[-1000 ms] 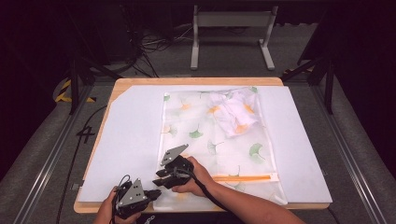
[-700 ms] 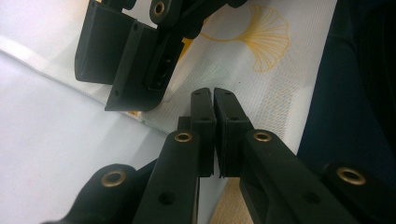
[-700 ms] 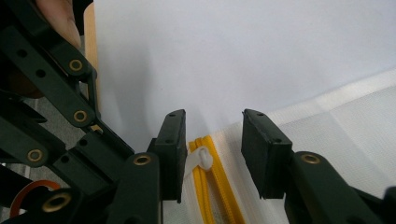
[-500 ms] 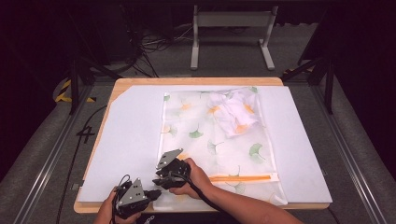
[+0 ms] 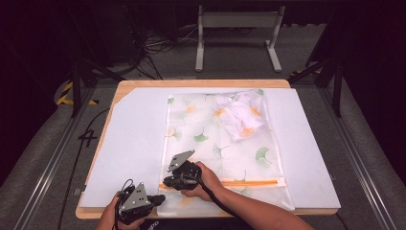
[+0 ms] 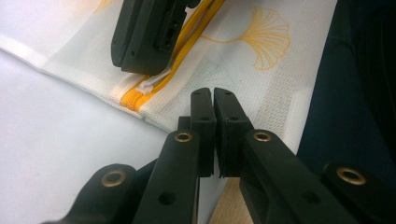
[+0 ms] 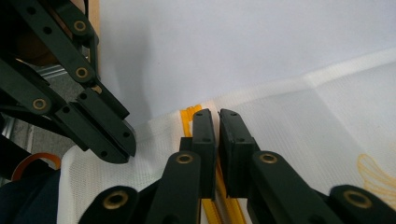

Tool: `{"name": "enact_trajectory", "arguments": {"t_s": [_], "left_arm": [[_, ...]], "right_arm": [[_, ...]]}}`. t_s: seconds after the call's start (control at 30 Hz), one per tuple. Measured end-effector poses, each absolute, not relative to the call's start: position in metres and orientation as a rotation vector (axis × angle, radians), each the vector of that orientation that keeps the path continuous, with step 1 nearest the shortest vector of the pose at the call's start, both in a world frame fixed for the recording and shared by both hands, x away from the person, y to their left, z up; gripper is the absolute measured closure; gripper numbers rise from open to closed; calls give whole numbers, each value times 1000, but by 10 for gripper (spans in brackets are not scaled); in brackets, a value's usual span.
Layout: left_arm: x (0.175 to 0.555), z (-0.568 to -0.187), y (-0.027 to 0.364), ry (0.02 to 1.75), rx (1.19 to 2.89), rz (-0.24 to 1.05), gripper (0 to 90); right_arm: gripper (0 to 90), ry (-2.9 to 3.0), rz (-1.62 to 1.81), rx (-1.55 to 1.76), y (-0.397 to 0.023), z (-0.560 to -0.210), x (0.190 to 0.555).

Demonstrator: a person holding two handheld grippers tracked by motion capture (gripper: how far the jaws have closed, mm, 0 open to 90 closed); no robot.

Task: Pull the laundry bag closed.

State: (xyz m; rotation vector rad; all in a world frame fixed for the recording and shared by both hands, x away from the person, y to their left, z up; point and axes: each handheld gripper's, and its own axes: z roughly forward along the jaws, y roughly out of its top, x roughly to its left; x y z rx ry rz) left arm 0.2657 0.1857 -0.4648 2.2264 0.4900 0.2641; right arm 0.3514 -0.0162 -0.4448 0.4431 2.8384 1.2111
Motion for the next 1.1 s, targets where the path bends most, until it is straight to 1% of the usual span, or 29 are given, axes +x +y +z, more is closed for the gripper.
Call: {"name": "enact_trajectory", "arguments": {"t_s": [0.23,0.37,0.47,0.5,0.6,0.87,1.1], "left_arm": [[266,-465,186,490,2224,266,875],[266,-465,186,490,2226,265,874],[266,-465,186,491,2226,263,874],[266,-465,186,492,2226,263,874],[266,-465,186,492,2224,260,874],[266,-465,186,494,2224,259,874],[267,-465,187,494,2221,257,873]], "right_arm": [[836,2819,1259,393,-17,-438,346],[803,2853,1274,364,-16,-439,345],[787,2886,1208,363,-13,-445,350],[811,2890,1198,358,-13,-447,352],[844,2914,1226,373,-14,-448,357],[849,2906,1219,377,-18,-448,354],[850,2885,1212,318,-19,-446,351]]}}
